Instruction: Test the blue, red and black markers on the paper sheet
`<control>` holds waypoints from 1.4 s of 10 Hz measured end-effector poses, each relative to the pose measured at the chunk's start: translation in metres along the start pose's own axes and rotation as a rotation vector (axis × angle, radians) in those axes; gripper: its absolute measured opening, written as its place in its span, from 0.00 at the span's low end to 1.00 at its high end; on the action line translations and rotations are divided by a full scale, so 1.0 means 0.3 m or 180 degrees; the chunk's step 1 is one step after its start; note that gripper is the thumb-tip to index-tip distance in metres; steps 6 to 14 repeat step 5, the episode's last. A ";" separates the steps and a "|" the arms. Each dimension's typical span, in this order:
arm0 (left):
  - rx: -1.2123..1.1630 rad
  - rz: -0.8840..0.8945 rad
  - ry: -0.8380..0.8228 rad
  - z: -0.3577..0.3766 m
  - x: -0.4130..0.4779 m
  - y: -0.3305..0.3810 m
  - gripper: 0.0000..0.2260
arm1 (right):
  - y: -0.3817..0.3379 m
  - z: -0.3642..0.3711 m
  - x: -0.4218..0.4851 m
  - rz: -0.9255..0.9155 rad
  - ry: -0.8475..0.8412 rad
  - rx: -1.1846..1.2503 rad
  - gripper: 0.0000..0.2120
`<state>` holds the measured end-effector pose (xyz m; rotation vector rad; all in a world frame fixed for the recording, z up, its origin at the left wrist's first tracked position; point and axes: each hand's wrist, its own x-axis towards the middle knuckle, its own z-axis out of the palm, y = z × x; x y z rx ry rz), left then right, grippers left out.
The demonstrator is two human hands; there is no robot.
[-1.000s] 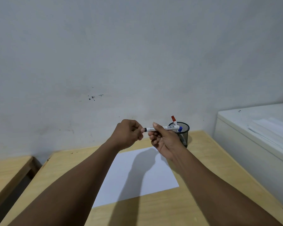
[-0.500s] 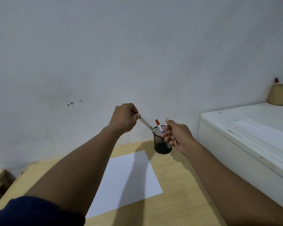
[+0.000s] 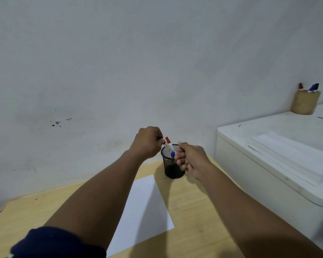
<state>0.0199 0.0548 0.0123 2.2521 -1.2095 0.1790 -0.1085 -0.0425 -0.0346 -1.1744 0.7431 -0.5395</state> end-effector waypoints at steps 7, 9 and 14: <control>-0.0132 -0.0060 -0.0320 0.027 0.001 0.002 0.14 | 0.002 -0.013 0.002 -0.0015 0.0178 0.0115 0.09; -0.0132 -0.0060 -0.0320 0.027 0.001 0.002 0.14 | 0.002 -0.013 0.002 -0.0015 0.0178 0.0115 0.09; -0.0132 -0.0060 -0.0320 0.027 0.001 0.002 0.14 | 0.002 -0.013 0.002 -0.0015 0.0178 0.0115 0.09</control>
